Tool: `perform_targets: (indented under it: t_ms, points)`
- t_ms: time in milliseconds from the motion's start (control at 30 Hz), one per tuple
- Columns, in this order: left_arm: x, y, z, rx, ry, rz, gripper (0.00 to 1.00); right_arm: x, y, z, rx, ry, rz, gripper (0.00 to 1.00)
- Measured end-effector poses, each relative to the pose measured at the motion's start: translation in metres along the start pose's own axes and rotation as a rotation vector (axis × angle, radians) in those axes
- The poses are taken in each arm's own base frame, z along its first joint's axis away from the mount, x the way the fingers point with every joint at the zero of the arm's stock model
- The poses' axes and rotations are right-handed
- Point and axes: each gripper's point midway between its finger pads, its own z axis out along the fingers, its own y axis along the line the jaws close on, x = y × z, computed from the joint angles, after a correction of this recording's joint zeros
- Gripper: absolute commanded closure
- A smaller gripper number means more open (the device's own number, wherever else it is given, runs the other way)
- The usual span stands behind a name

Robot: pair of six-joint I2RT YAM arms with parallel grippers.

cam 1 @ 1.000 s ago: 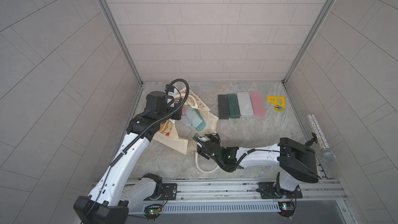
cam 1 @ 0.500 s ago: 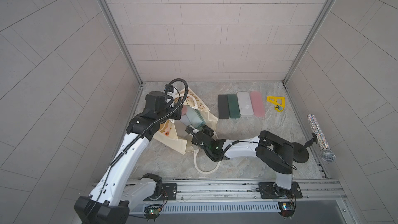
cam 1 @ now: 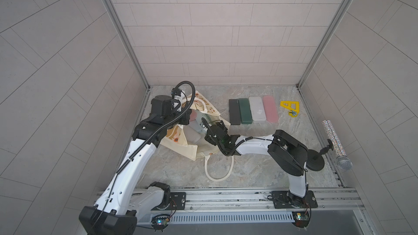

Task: Take out the pencil case from the canvas bag
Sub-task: Pick up the pencil case from the canvas bag.

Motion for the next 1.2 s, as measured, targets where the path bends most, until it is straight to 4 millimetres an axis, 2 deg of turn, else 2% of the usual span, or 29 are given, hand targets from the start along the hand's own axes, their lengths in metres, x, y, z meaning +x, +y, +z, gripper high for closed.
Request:
perform_targets:
  t_ms: [167,333,467,667,800,900,1067,1200]
  points:
    - [-0.001,0.000,0.003,0.012,0.003,-0.014,1.00,-0.014,0.009,0.013,-0.023,-0.011,-0.003,0.14]
    - [-0.001,-0.001,0.005,0.026,0.005,-0.020,1.00,-0.012,0.010,0.026,-0.016,0.019,-0.033,0.12]
    - [-0.001,-0.001,0.005,0.029,0.004,-0.022,1.00,-0.009,0.001,0.031,-0.020,0.043,-0.023,0.10]
    - [-0.002,-0.001,0.006,0.032,0.002,-0.024,1.00,-0.007,-0.004,0.035,-0.002,0.061,-0.027,0.00]
    - [-0.002,0.000,0.006,0.034,0.004,-0.027,1.00,-0.010,-0.002,0.037,0.004,0.065,-0.036,0.00]
    - [-0.002,-0.001,0.007,0.037,0.006,-0.028,1.00,-0.019,-0.003,0.043,0.016,0.054,-0.032,0.02]
    - [-0.001,0.001,0.008,0.033,0.008,-0.030,1.00,-0.028,-0.001,0.054,0.036,0.053,-0.039,0.12]
    - [0.000,0.002,0.008,0.031,0.011,-0.032,1.00,-0.027,-0.001,0.061,0.058,0.063,-0.045,0.17]
